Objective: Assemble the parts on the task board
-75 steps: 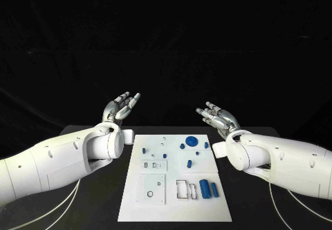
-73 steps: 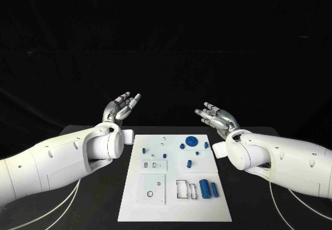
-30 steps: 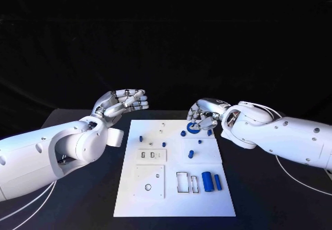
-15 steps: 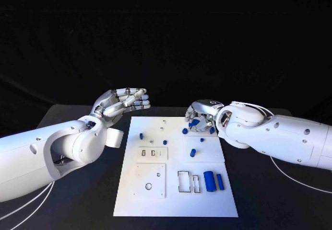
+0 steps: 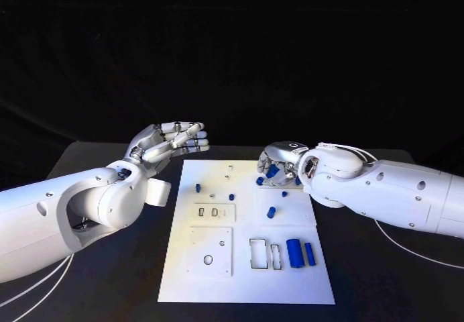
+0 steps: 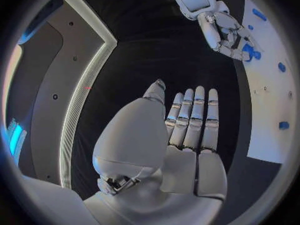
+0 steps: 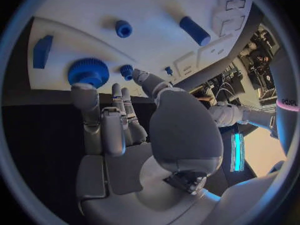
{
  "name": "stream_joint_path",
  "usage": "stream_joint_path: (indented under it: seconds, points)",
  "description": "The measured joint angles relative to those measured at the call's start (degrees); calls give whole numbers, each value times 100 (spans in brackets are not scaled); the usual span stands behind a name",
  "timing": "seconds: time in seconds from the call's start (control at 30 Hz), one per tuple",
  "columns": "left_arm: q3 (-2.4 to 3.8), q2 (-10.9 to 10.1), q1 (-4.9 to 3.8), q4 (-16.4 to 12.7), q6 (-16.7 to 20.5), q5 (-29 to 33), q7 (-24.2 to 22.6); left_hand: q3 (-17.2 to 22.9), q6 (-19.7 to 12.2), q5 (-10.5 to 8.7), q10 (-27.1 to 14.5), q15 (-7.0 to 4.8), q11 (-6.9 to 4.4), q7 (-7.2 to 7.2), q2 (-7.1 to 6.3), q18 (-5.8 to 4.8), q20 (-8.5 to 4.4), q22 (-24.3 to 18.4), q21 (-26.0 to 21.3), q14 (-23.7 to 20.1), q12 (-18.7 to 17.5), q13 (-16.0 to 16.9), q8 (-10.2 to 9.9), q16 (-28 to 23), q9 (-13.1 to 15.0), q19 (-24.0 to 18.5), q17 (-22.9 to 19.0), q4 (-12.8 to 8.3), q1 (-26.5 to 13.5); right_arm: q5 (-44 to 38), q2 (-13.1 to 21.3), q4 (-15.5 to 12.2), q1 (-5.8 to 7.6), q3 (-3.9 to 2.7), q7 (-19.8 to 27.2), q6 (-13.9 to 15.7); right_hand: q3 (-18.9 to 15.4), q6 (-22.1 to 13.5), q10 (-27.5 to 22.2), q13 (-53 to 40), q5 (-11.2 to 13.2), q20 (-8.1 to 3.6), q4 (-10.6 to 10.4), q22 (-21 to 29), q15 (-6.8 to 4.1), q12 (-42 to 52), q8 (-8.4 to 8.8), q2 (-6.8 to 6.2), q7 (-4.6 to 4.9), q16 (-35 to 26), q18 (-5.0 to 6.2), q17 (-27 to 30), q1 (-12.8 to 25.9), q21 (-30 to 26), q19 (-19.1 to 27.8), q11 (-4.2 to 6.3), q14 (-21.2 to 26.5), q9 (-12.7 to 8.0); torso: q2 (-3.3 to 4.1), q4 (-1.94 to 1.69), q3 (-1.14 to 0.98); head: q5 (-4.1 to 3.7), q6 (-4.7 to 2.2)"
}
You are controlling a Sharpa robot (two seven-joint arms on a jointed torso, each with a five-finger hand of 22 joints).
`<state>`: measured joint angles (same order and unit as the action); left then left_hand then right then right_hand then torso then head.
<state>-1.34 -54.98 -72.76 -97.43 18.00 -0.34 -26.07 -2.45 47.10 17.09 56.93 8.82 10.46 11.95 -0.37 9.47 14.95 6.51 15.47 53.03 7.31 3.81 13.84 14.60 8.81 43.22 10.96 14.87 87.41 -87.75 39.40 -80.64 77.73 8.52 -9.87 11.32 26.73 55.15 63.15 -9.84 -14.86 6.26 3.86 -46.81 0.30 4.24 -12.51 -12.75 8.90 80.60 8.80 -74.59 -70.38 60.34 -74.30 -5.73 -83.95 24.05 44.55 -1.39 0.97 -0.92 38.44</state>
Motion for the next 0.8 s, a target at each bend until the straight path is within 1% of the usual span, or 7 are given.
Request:
stream_joint_path:
  seconds: [0.07, 0.27, 0.4, 0.53, 0.63, 0.73, 0.8]
  points:
    - [0, 0, -2, 4, -1, 0, 4, 0, 0, 0, 0, 0, 0, 0, 0, -1, 0, 0, 0, 0, 0, 0, 0, -19, 0, 0, 0, 0, 0, -20, -6, 4, -3, 1, -4, -16, 0, 4, 0, 0, 0, 20, 0, -92, 0, 21, 0, 0, -1, 33, -85, -32, 0, 78, -20, 0, 0, 6, 16, -8, 5, -7, 1]
    - [0, -3, -3, 15, -2, 1, 20, 0, 0, 0, 0, 0, 0, 0, 0, -3, 0, 0, 0, 0, 0, 0, -26, -19, 0, 0, 5, 0, 0, -48, -31, 2, -11, 2, -5, -25, 64, 99, 62, -8, 0, 20, -63, -344, 0, 80, 0, 30, -13, 128, -85, -37, -30, 282, -20, 21, 0, 29, 49, -25, 16, -3, 5]
    - [1, -7, -7, 25, -3, 2, 33, -24, -41, -71, 0, 0, 0, 2, 0, -15, 0, -12, -1, 0, -45, 0, -26, -19, 0, 0, 13, 24, 0, -66, -47, -10, -14, 2, -5, -25, 116, 119, 62, -8, 0, 20, -79, -415, 0, 80, 0, 31, 6, 156, -85, -37, -30, 324, -20, 21, 0, 36, 74, -35, 24, -3, -14]
    - [1, -8, -9, 37, -3, 4, 47, -24, -41, -71, 0, 0, 0, 2, 0, -15, 0, -20, -22, 0, -48, 0, -25, -19, -5, 0, 15, 24, 0, -76, -61, -10, -16, 2, -4, -25, 200, 165, 134, -8, 0, 20, -102, -529, 0, 102, 0, 73, -39, 211, -85, -37, -73, 412, -20, 32, 0, 52, 97, -53, 31, -21, -29]
    - [1, -8, -10, 44, -3, 5, 55, -24, -41, -94, 0, 0, 0, 2, 0, -16, 0, -20, -22, 0, -49, 0, -25, -19, -5, 0, 15, 24, 0, -82, -74, 1, -17, 2, -3, -27, 268, 191, 168, -8, 0, 20, -119, -581, 0, 102, 0, 83, -35, 218, -85, -36, -82, 455, -20, 50, 1, 70, 112, -66, 38, -27, -31]
    - [1, -7, -10, 47, -3, 7, 63, -24, -41, -94, 0, 0, 0, 2, 0, -16, 0, -20, -22, 0, -49, 0, -25, -19, -5, 0, 15, 24, 0, -87, -84, 14, -18, 2, -3, -31, 382, 229, 230, -7, 32, 20, -125, -658, 0, 131, 0, 113, -43, 253, -85, -36, -112, 537, -20, 78, 1, 97, 126, -70, 41, -27, -41]
    - [1, -7, -11, 49, -3, 8, 69, -24, -41, -94, 0, 0, 0, 2, 0, -16, 0, -20, -22, 0, -48, 0, -25, -19, -5, 0, 15, 24, 0, -90, -87, 23, -19, 2, -3, -34, 433, 243, 258, -7, 58, 20, -125, -691, 0, 131, 0, 143, -56, 274, -85, -36, -143, 544, -20, 54, 1, 110, 135, -70, 43, -21, -46]
